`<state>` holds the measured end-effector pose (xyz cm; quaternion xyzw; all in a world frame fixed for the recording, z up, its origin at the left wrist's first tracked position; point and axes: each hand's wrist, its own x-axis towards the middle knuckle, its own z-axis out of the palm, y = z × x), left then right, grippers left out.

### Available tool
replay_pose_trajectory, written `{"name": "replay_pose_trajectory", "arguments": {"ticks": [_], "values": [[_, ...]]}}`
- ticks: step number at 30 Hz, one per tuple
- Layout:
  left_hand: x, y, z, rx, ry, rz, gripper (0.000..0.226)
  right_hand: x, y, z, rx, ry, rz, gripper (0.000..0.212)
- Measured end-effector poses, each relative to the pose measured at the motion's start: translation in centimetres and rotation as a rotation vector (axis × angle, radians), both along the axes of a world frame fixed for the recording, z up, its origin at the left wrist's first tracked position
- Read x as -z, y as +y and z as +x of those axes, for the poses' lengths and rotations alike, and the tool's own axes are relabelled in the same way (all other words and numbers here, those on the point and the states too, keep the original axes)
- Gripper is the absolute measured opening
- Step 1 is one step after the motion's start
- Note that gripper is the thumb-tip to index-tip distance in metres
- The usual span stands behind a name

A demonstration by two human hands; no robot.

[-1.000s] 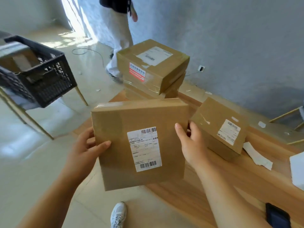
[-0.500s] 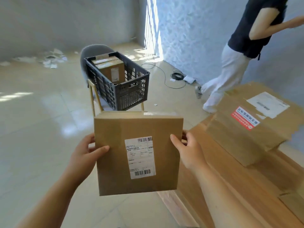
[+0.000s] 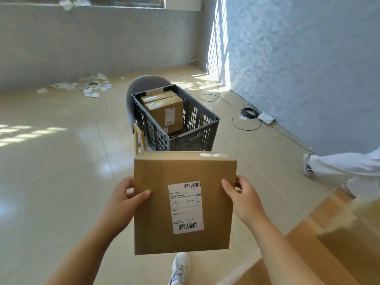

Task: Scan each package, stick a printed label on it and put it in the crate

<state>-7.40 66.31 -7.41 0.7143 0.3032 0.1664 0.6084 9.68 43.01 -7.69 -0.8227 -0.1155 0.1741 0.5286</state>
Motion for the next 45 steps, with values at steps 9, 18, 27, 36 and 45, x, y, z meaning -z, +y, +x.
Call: {"name": "replay_pose_trajectory", "arguments": {"ticks": [9, 18, 27, 36, 45], "values": [[-2.5, 7.9, 16.6, -0.005, 0.033, 0.062, 0.032, -2.5, 8.4, 17.6, -0.019, -0.036, 0.054, 0.02], [-4.0, 16.2, 28.3, -0.007, -0.05, 0.115, 0.029, -4.9, 16.2, 28.6, 0.023, -0.065, 0.089, 0.029], [-3.0, 28.2, 40.3, 0.109, -0.058, 0.103, 0.033, -2.5, 25.8, 32.2, 0.274, -0.009, 0.094, 0.01], [2.0, 38.1, 51.5, 0.443, 0.128, 0.121, 0.03, 2.5, 35.2, 33.4, 0.638, 0.145, 0.046, 0.028], [11.1, 39.7, 57.0, 0.589, 0.426, 0.281, 0.045, 7.1, 38.4, 33.9, 0.802, 0.359, -0.315, 0.051]]}}
